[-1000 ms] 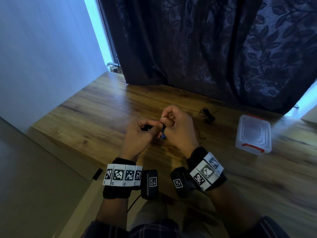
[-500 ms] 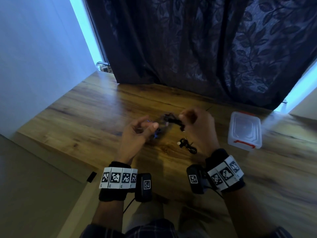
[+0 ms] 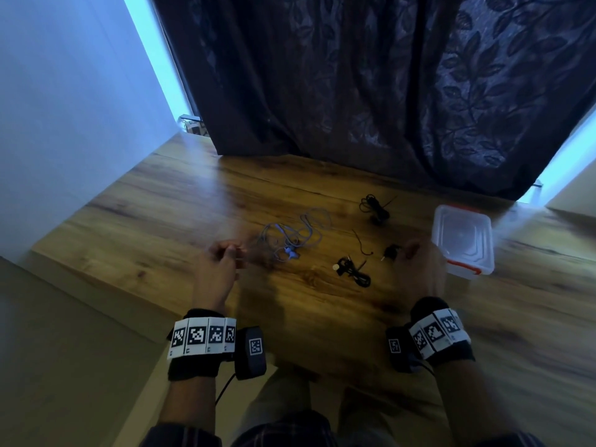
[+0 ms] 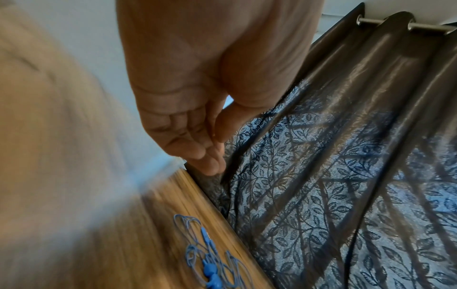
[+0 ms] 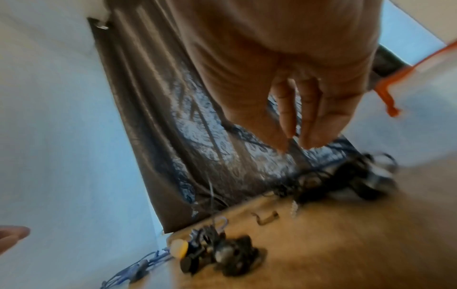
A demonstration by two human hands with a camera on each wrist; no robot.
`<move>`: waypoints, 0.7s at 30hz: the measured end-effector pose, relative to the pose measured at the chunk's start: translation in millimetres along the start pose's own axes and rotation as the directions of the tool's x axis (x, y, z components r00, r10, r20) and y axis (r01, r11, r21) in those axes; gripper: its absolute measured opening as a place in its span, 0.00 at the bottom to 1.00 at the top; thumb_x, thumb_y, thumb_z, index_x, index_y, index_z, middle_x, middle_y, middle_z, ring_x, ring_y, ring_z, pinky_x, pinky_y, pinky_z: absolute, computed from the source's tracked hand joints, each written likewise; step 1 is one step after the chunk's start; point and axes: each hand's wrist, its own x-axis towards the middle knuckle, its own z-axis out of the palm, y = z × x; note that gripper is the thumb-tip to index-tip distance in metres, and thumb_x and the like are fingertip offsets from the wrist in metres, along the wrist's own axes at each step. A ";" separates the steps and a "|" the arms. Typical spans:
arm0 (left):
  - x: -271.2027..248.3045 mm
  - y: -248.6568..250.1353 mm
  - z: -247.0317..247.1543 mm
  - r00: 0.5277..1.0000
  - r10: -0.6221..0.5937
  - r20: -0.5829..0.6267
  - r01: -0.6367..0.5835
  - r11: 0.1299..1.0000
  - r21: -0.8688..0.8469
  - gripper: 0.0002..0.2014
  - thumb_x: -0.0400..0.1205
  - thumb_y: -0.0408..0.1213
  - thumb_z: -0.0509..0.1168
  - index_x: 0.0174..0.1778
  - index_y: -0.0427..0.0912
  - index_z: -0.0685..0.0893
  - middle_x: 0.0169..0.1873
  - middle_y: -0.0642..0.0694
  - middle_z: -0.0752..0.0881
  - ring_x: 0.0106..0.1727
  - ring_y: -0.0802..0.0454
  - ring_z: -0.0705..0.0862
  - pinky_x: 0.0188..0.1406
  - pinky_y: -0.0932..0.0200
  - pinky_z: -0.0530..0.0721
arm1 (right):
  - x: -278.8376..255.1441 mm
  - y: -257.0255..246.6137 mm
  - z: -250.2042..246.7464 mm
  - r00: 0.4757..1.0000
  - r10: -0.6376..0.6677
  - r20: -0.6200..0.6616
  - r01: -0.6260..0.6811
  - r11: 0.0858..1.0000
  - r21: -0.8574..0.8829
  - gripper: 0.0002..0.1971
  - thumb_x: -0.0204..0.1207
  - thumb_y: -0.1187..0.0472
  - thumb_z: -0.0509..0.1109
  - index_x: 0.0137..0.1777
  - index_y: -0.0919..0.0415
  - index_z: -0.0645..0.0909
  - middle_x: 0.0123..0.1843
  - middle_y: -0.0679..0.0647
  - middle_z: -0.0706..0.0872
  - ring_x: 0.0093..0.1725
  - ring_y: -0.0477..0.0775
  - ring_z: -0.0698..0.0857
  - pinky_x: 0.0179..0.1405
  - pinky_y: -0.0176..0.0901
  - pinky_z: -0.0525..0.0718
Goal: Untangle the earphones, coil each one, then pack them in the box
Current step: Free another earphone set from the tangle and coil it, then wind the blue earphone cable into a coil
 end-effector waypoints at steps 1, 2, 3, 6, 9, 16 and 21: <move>-0.7 0.4 -1.3 1.000 -0.006 -0.001 0.006 1.000 0.003 0.10 0.88 0.32 0.56 0.51 0.43 0.84 0.44 0.43 0.89 0.40 0.50 0.85 0.36 0.57 0.78 | -2.0 -5.5 -0.8 0.999 -0.036 -0.009 0.035 0.996 -0.080 0.09 0.80 0.66 0.68 0.59 0.64 0.82 0.60 0.62 0.85 0.58 0.60 0.81 0.57 0.49 0.76; -1.4 0.8 -2.1 1.000 -0.009 -0.003 0.009 1.000 0.009 0.10 0.88 0.32 0.56 0.51 0.44 0.84 0.44 0.44 0.89 0.39 0.50 0.84 0.36 0.57 0.77 | -4.0 -14.3 -2.0 0.997 -0.075 -0.027 0.071 0.989 -0.130 0.11 0.80 0.65 0.68 0.61 0.63 0.81 0.62 0.61 0.83 0.63 0.62 0.79 0.61 0.51 0.75; -2.2 1.4 -2.7 1.000 -0.012 -0.005 0.012 1.000 0.014 0.10 0.88 0.32 0.56 0.52 0.44 0.84 0.44 0.44 0.89 0.39 0.51 0.84 0.36 0.57 0.77 | -6.2 -26.5 -3.1 0.993 -0.112 -0.034 0.107 0.985 -0.134 0.12 0.81 0.63 0.67 0.63 0.60 0.81 0.64 0.59 0.81 0.64 0.60 0.78 0.60 0.50 0.75; -2.9 2.4 -4.3 1.000 -0.017 -0.001 0.017 1.000 0.017 0.10 0.89 0.33 0.57 0.54 0.42 0.84 0.45 0.43 0.89 0.39 0.52 0.84 0.37 0.56 0.77 | -7.3 -77.0 4.0 0.968 -0.212 0.138 0.210 0.977 0.026 0.07 0.85 0.59 0.66 0.58 0.52 0.83 0.56 0.47 0.84 0.54 0.47 0.84 0.50 0.38 0.78; -4.5 4.6 -8.0 1.000 -0.011 0.000 0.011 1.000 0.018 0.09 0.88 0.34 0.57 0.52 0.44 0.83 0.47 0.42 0.89 0.39 0.52 0.85 0.37 0.56 0.77 | 3.3 -118.6 37.7 0.868 -0.279 0.410 0.275 0.959 0.069 0.07 0.84 0.61 0.68 0.53 0.55 0.88 0.51 0.48 0.89 0.50 0.46 0.87 0.53 0.41 0.85; -2.1 5.8 -27.9 0.999 -0.006 -0.046 0.006 1.000 -0.007 0.10 0.88 0.37 0.59 0.57 0.41 0.84 0.46 0.43 0.90 0.40 0.52 0.86 0.38 0.55 0.79 | 16.4 -142.8 111.1 0.812 -0.162 0.561 0.336 0.915 -0.223 0.11 0.83 0.66 0.69 0.62 0.69 0.85 0.63 0.65 0.87 0.63 0.66 0.86 0.60 0.54 0.87; 3.3 4.3 -37.2 0.997 0.010 -0.072 -0.012 1.000 -0.021 0.10 0.88 0.37 0.59 0.57 0.41 0.85 0.46 0.42 0.90 0.42 0.50 0.87 0.37 0.55 0.80 | 18.7 -144.1 127.2 0.815 -0.218 0.538 0.403 0.879 -0.254 0.08 0.83 0.69 0.67 0.58 0.68 0.85 0.62 0.67 0.87 0.60 0.68 0.87 0.57 0.58 0.88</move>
